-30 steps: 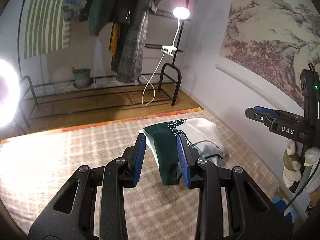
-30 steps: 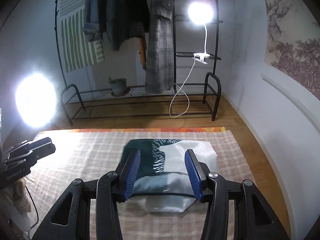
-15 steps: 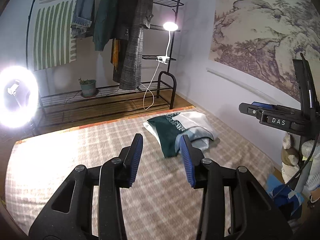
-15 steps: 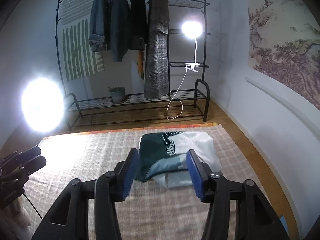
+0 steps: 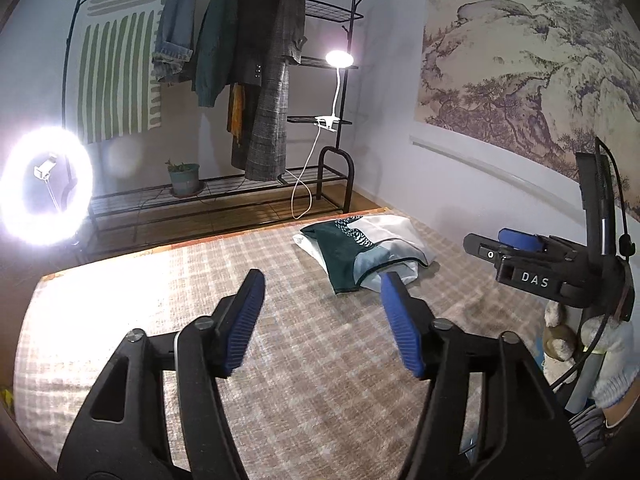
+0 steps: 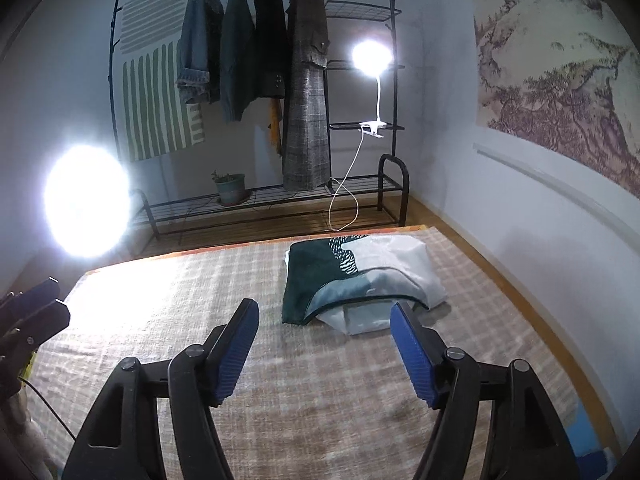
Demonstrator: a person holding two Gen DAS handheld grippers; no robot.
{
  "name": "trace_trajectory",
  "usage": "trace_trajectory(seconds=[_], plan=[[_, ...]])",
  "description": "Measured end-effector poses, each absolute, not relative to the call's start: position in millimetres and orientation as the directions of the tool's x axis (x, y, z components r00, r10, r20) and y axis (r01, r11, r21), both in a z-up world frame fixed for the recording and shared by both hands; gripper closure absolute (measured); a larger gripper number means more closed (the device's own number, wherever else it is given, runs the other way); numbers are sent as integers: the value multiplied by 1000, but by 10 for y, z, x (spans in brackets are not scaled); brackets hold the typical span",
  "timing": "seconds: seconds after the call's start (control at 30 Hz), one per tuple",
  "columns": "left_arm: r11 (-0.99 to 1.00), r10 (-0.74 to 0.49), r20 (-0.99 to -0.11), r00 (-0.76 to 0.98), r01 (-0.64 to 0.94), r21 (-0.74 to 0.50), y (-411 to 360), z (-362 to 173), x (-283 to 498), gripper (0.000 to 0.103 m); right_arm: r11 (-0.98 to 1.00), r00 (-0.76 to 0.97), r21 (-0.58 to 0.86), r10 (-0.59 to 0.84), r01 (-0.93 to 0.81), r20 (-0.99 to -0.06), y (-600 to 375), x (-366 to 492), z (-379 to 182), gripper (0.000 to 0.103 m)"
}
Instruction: Fold small clothes
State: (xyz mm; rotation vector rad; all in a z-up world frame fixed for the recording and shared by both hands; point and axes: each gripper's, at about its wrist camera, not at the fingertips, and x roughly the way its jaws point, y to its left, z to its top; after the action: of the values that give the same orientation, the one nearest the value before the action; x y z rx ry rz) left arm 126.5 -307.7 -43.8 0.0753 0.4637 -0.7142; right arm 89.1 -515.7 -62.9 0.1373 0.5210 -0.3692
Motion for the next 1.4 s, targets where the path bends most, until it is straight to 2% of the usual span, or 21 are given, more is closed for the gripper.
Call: trace_trajectory(seconds=[0.07,0.17,0.3,0.4,0.53,0.6,0.73,1.4], plan=[[760,-613,-436,659,642,-101,-3049,-461,1276,29,924,803,31,-316,382,-505,-5152,904,-662,27],[772,-598,-438,671,629,-92,-3020,-502,1298,29,916,813,29,-340,400,-473,-5168,880,-677,19],[783,-586,-447,676,615,-95,-2992,-542,1309,24,915,818,33,-343,403,-462,-5209,903,-722,17],[789,-579,-436,688,609,-87,-2973,-546,1289,22,916,819,35,-339,399,-464,-5204,929,-775,11],[801,-560,-409,721,597,-46,-2978,-531,1226,8,915,819,23,-349,402,-455,-5188,952,-814,0],[810,-544,-387,745,586,-11,-2978,-522,1182,0,913,820,21,-355,407,-449,-5185,967,-828,0],[823,-519,-367,772,568,31,-2993,-529,1139,0,908,819,33,-360,417,-447,-5201,996,-855,0],[826,-518,-405,753,564,-7,-2955,-613,1228,0,899,809,39,-373,436,-454,-5204,1110,-923,0]])
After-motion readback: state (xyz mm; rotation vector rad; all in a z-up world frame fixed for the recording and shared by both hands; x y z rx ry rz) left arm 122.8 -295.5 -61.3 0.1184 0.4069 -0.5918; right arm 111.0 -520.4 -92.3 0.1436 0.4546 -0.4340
